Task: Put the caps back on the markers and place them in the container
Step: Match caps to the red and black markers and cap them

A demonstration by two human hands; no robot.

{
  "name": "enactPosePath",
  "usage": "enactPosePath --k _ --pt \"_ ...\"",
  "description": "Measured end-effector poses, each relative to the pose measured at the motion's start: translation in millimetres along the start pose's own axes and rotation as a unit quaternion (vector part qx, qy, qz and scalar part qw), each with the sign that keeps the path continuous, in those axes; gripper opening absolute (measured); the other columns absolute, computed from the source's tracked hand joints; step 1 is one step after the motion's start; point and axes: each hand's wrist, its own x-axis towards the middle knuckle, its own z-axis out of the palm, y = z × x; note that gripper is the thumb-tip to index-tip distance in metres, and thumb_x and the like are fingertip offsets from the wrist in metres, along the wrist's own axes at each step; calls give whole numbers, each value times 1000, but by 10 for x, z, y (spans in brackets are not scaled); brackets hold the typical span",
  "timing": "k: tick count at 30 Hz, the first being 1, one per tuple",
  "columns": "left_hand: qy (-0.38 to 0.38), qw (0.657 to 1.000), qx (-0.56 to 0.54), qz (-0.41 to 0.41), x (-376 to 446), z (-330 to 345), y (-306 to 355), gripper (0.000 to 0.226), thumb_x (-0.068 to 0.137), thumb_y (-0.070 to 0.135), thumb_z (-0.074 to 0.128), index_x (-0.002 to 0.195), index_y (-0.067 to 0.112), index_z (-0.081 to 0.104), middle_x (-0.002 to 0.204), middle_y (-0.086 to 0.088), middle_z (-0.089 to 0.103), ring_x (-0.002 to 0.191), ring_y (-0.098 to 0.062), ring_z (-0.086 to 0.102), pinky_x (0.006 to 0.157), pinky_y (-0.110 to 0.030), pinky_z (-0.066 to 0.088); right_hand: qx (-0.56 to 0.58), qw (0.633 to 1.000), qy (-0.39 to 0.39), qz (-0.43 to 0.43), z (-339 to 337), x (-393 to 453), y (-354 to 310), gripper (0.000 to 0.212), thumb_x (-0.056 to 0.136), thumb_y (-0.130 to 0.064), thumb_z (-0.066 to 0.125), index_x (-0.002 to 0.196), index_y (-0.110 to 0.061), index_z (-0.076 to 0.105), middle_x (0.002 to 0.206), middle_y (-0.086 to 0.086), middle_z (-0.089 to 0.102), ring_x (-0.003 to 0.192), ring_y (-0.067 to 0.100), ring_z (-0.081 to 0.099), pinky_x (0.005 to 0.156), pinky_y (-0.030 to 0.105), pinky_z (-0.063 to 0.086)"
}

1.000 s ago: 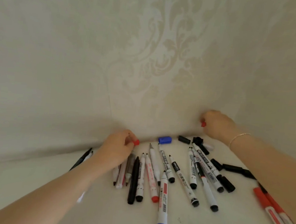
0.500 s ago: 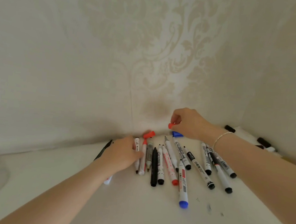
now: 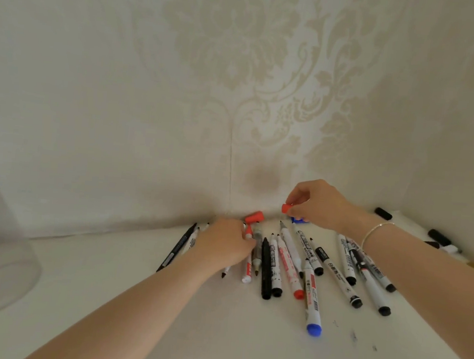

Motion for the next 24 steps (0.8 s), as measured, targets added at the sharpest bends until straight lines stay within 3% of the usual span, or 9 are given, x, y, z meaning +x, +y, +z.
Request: enactPosePath --k 2,6,10,12,15,18,22,24 --pt "-12 1000 16 -10 46 32 34 31 90 33 52 64 18 48 63 0 52 70 -23 58 56 -27 38 20 1000 -2 3 2 11 -15 7 82 -16 72 84 -11 67 80 10 69 62 13 59 72 32 54" --pt "-44 996 56 -44 127 15 76 30 94 32 50 69 16 47 68 0 52 71 -18 54 59 -28 39 72 997 -3 11 -15 0 -33 8 80 -15 74 84 -11 69 81 15 71 64 14 60 74 32 54" --pt "-69 992 95 -41 167 -63 92 21 96 24 46 81 11 53 84 -4 59 83 -20 57 65 -26 40 126 992 -8 19 -58 -46 -26 9 80 -11 74 87 -7 69 74 11 68 60 13 60 64 22 54" --pt "-63 993 91 -37 169 -74 78 24 94 27 48 73 15 49 74 -1 52 75 -18 54 57 -25 37 150 988 -8 25 -81 -72 -23 12 81 -6 72 92 -3 70 80 13 68 63 14 61 63 19 54" --pt "-14 999 42 -25 160 -71 85 34 94 40 47 72 15 50 65 2 48 61 -15 47 54 -27 34 210 976 28 45 -120 -77 -14 15 83 4 63 94 -2 70 85 14 69 69 15 61 62 17 55" --pt "42 997 -56 8 136 -84 156 40 93 42 49 65 15 41 61 0 44 54 -16 38 53 -28 30 292 950 86 61 -180 -42 -5 14 83 8 59 86 -4 65 72 11 65 61 16 60 57 22 51" --pt "44 981 -178 59 80 -82 377 17 94 33 52 91 16 50 80 1 66 58 -11 59 53 -22 43 353 925 116 75 -291 -23 12 16 85 10 53 79 -5 59 70 13 61 57 17 57 54 22 47" --pt "33 970 -234 61 44 -83 483 15 98 32 47 104 18 48 80 2 63 55 -9 62 47 -15 45 353 923 132 73 -347 -38 37 17 86 10 51 80 -3 61 71 13 62 57 17 56 55 22 47"
